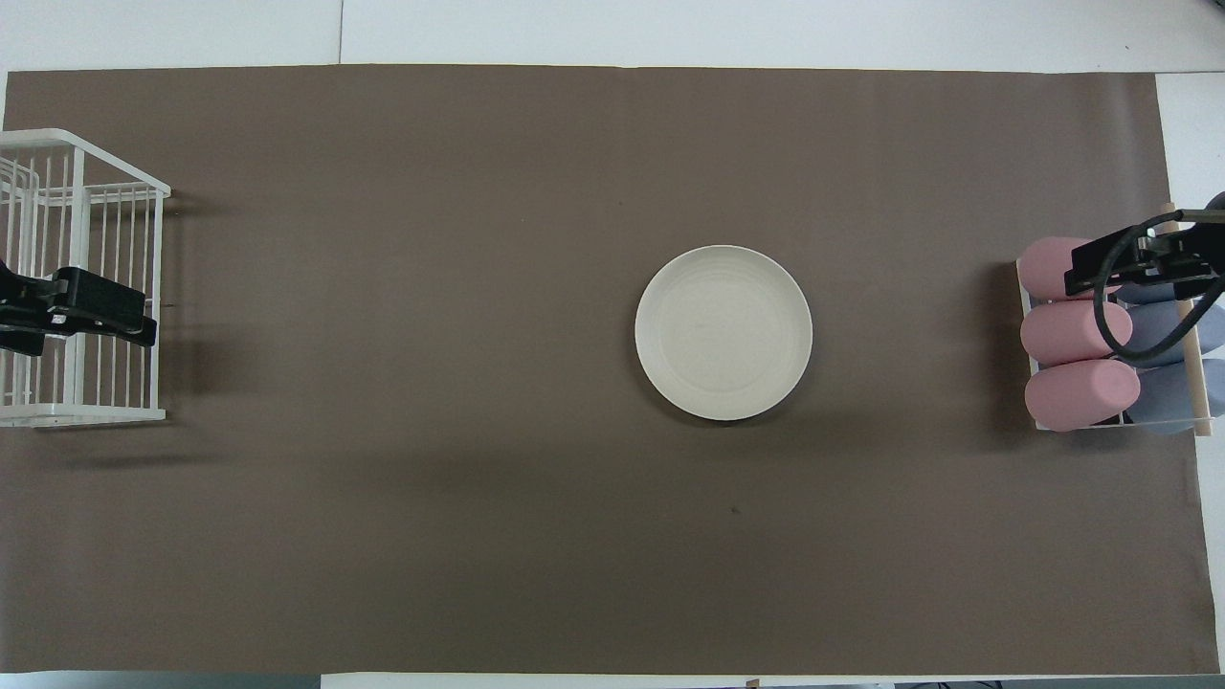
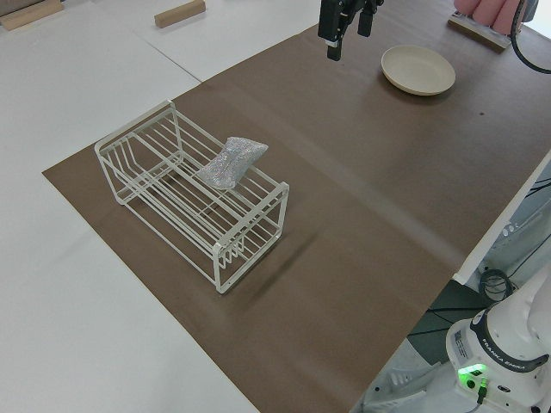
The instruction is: Wipe plate with sponge
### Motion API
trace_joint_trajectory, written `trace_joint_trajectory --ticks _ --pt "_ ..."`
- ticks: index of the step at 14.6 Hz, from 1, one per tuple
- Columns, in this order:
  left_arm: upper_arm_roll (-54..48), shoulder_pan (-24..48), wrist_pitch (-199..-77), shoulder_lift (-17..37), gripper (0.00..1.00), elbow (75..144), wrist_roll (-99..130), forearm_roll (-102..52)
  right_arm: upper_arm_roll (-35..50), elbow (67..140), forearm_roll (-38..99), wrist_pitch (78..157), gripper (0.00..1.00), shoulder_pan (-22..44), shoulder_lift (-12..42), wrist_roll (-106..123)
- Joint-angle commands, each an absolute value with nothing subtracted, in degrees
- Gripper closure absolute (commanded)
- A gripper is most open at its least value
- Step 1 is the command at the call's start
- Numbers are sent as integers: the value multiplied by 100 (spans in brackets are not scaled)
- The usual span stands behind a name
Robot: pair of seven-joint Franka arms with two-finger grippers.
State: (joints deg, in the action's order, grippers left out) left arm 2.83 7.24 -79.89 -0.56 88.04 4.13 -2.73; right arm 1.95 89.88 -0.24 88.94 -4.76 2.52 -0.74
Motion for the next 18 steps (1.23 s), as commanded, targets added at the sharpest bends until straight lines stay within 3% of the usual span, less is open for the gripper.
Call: trace_joint_trajectory --ticks 1,9,12,18 --pt "334 773 -8024 -79 0 8780 369 -202 220 8974 -53 8807 0 -492 220 70" --pt "352 686 -8104 -114 0 8868 896 -351 211 8982 -35 8789 0 -483 220 -78" --pt "351 721 -8409 -316 0 9332 1115 -212 220 8982 -35 8789 0 -466 220 -859" --pt "290 1011 -8674 -1 0 9624 1239 1483 272 9035 0 8815 0 -457 202 -3170"
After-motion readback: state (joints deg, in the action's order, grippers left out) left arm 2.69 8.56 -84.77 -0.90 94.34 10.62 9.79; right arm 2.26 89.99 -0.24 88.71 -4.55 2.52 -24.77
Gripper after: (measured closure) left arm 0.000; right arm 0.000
